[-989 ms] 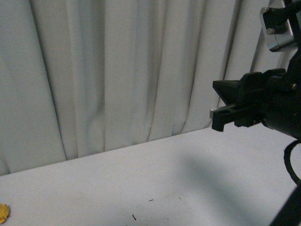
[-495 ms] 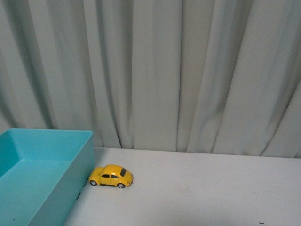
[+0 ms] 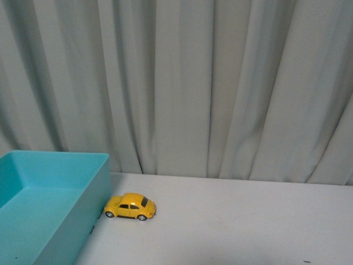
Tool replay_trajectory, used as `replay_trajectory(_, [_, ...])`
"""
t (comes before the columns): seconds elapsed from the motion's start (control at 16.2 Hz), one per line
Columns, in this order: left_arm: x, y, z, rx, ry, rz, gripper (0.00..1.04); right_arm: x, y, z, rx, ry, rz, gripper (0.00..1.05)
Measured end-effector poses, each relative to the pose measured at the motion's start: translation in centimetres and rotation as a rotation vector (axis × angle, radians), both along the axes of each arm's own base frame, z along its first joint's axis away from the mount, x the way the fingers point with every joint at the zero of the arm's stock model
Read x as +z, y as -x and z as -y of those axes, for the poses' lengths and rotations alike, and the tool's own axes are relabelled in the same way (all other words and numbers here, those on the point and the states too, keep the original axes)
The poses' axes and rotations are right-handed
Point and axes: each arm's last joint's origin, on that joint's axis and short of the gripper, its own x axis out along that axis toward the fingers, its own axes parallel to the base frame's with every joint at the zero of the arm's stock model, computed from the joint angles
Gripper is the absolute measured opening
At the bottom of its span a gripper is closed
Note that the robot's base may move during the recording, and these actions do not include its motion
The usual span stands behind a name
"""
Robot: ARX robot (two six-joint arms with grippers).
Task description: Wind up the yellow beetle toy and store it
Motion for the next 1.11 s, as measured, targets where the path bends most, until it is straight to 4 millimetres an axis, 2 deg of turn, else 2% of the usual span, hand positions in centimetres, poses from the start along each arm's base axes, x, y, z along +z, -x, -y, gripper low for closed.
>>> replay_trajectory(0.99, [0.0,0.0,0.0,0.000,0.000,0.000,0.98,0.3,2.5,0.0,0.000,0.000,0.013,0.02])
replay_trajectory(1.11, [0.0,0.0,0.0,0.000,0.000,0.000,0.98,-0.4,3.3,0.0,0.001,0.000,-0.041,0.02])
